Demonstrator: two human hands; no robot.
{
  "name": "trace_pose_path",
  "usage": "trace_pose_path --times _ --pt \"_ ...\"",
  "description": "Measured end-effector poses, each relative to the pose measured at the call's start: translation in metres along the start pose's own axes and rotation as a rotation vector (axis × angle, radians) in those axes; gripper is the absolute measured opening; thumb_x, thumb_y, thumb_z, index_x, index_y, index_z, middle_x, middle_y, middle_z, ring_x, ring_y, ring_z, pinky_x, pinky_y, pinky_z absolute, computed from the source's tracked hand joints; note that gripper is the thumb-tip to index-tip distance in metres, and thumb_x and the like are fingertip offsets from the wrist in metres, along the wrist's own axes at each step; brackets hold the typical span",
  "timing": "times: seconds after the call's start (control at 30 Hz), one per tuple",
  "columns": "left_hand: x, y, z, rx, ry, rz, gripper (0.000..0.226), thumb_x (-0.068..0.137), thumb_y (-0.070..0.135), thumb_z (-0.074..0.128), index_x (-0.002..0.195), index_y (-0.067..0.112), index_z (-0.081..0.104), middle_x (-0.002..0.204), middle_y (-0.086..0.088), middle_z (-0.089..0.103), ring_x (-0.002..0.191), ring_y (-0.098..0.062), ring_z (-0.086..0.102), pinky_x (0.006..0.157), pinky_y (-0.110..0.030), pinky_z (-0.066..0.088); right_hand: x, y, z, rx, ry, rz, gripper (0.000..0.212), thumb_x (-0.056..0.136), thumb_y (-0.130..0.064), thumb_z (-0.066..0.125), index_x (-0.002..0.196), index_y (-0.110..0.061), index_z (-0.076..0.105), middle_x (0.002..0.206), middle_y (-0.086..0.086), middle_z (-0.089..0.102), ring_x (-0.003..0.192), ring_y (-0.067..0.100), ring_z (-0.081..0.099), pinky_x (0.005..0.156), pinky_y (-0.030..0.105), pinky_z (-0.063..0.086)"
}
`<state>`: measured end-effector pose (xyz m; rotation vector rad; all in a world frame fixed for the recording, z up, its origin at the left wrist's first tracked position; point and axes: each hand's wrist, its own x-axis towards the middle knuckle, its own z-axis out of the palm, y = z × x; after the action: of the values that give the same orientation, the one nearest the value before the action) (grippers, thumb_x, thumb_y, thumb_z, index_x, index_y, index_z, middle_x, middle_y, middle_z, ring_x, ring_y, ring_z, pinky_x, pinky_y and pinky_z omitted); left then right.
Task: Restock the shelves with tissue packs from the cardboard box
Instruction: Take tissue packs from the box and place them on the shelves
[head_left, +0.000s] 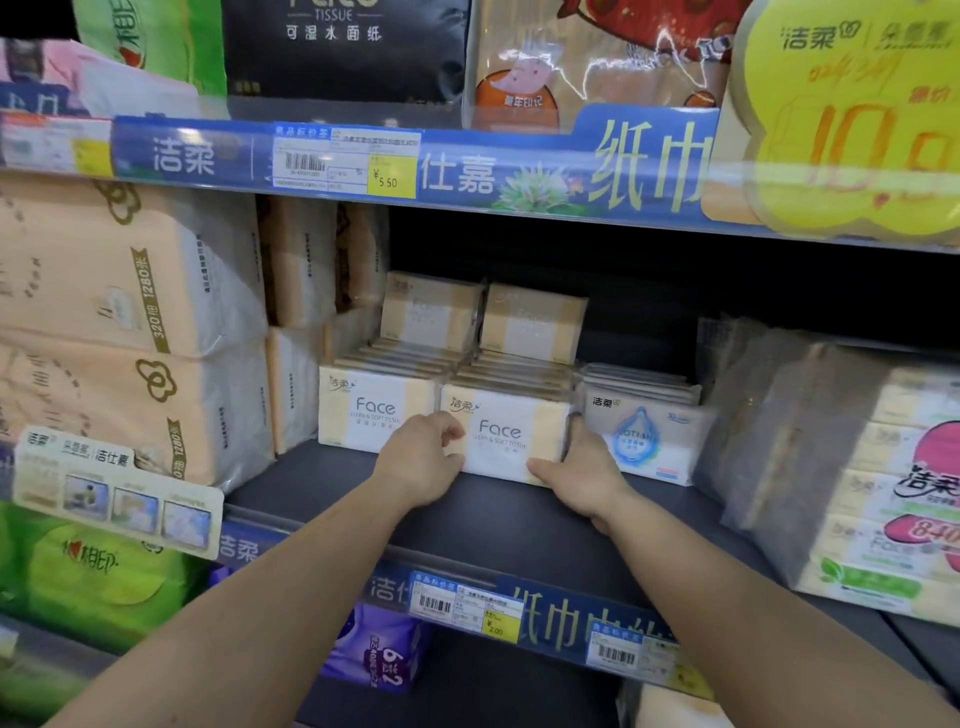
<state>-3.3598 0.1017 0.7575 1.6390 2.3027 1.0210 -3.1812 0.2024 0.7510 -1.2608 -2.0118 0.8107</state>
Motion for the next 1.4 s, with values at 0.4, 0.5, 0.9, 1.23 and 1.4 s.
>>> trace_pose_path --times 0.4,0.5,0.9,1.23,1.4 --pt "0.004 -0.02 -0.009 -0.105 -0.214 0.092 0.058 0.087 0.022 0.065 0.138 0.025 0.039 0.103 0.001 0.052 0.094 -0.019 0.056 0.087 -0.023 0.04 -0.035 -0.031 0.013 0.228 -0.039 0.082 0.036 0.088 -0.014 0.062 0.119 -0.029 0.055 0.078 -0.006 0.056 0.072 0.008 0.053 0.061 0.015 0.04" --pt "-0.001 -0.014 -0.013 -0.089 -0.238 0.09 0.061 0.086 0.031 0.067 0.14 0.023 0.038 0.11 -0.002 0.052 0.098 -0.019 0.055 0.088 -0.024 0.04 -0.043 -0.033 0.009 0.177 -0.025 0.083 0.044 0.087 -0.018 0.066 0.128 -0.029 0.052 0.085 -0.004 0.058 0.078 0.01 0.055 0.061 0.012 0.041" --pt "-0.095 0.115 0.019 0.36 -0.225 0.295 0.069 0.084 0.066 0.053 0.14 0.026 0.043 0.141 -0.007 0.044 0.127 -0.03 0.043 0.101 -0.038 0.04 -0.165 0.01 -0.097 -0.399 0.094 0.011 0.06 0.09 -0.032 0.062 0.145 -0.022 0.04 0.141 0.01 0.049 0.129 0.025 0.046 0.104 0.03 0.037" --pt "-0.282 0.356 0.174 0.273 -0.463 0.618 0.069 0.083 0.066 0.054 0.138 0.025 0.043 0.141 -0.009 0.044 0.129 -0.032 0.042 0.103 -0.041 0.04 -0.398 0.162 -0.314 -0.576 0.271 0.394 0.059 0.096 -0.045 0.05 0.148 -0.024 0.034 0.15 0.009 0.037 0.137 0.027 0.035 0.106 0.037 0.037" --pt "-0.378 0.48 0.244 0.227 -0.573 0.845 0.063 0.084 0.062 0.053 0.136 0.025 0.047 0.14 -0.008 0.047 0.125 -0.03 0.047 0.098 -0.039 0.044 -0.508 0.228 -0.41 -0.596 0.425 0.599 0.059 0.095 -0.046 0.049 0.148 -0.027 0.032 0.15 0.007 0.037 0.134 0.027 0.039 0.102 0.04 0.043"
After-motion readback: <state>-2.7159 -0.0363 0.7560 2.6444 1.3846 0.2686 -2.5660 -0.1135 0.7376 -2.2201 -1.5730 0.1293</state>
